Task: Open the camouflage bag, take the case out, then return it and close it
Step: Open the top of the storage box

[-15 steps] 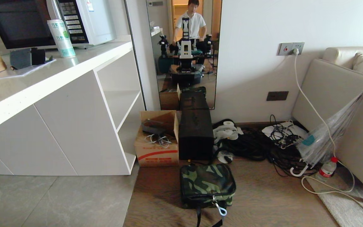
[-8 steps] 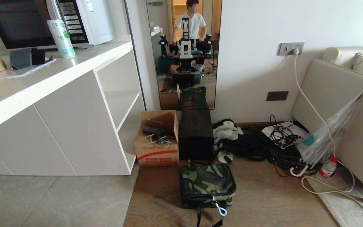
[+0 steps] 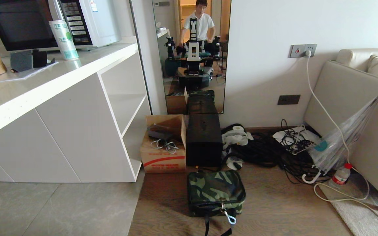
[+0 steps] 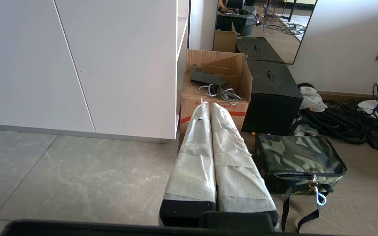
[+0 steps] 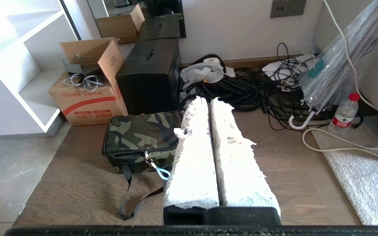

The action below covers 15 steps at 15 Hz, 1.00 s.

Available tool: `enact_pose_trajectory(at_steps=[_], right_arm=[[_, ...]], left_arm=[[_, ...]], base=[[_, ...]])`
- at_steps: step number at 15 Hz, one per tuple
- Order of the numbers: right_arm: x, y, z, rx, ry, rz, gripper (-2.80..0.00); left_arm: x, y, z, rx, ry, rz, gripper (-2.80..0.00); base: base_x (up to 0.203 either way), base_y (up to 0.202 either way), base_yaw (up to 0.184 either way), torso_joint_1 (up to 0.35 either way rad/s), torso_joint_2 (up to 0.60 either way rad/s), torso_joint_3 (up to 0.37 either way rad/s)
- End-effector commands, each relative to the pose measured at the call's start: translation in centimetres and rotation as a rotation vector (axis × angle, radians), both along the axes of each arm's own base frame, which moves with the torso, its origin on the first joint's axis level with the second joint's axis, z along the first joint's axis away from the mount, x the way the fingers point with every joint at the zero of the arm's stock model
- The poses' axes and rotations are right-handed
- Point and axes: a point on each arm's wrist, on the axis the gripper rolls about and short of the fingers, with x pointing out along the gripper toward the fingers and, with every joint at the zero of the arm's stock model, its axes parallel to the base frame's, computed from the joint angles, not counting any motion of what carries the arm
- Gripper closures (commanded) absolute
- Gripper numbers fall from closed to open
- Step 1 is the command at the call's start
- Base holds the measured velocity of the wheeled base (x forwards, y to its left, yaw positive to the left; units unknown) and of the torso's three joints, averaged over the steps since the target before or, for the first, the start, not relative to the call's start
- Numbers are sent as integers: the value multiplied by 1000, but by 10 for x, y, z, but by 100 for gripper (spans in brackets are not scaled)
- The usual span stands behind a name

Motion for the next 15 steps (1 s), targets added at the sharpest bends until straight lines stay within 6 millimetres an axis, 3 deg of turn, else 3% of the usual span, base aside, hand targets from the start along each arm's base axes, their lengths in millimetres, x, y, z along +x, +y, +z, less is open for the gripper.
enact_pose_trajectory(at_steps=[1, 15], right_arm=[[0, 0, 0, 0, 0, 0, 0], [0, 0, 0, 0, 2, 0, 0]], left_arm=[[1, 0, -2, -1, 8, 2, 0], [1, 0, -2, -1, 7, 1, 0]], base=[[0, 0, 0, 0, 0, 0], [0, 0, 0, 0, 0, -11]])
